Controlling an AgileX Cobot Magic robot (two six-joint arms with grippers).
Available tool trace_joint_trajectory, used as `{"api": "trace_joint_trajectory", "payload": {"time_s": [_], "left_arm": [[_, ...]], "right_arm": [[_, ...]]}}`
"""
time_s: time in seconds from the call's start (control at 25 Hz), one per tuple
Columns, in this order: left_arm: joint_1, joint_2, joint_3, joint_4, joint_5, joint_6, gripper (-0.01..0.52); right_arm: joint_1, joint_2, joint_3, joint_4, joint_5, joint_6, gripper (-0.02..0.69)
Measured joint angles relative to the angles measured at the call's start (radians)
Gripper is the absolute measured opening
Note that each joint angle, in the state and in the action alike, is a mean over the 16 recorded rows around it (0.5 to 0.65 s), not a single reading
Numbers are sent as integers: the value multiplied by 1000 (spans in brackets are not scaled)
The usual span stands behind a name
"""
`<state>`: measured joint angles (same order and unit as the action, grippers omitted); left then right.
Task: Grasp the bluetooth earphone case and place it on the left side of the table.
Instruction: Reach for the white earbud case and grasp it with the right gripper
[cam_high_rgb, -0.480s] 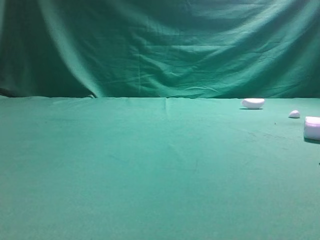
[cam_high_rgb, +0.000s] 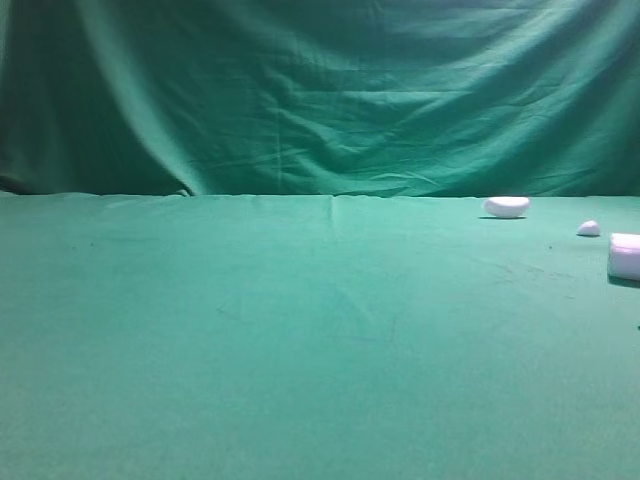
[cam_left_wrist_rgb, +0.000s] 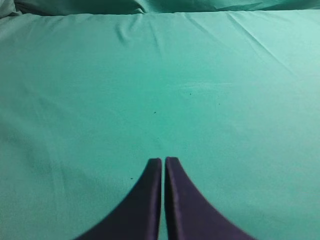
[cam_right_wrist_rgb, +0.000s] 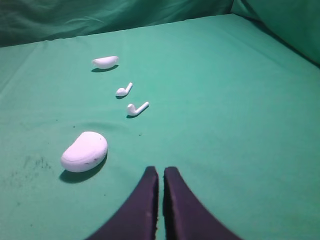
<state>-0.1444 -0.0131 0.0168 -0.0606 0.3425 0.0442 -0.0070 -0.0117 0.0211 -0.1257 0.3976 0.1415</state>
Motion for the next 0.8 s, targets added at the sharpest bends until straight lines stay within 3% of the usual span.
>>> {"api": "trace_joint_trajectory", "payload": {"time_s": [0.24, 0.6, 0.8], "left_arm": [[0, 0, 0, 0, 0, 0, 0], [0, 0, 0, 0, 0, 0, 0], [0, 0, 0, 0, 0, 0, 0]], "right_arm": [[0, 0, 2, 6, -44, -1, 0], [0, 3, -8, 77, -281, 0, 0], [0, 55, -97, 115, -252, -1, 0]]}}
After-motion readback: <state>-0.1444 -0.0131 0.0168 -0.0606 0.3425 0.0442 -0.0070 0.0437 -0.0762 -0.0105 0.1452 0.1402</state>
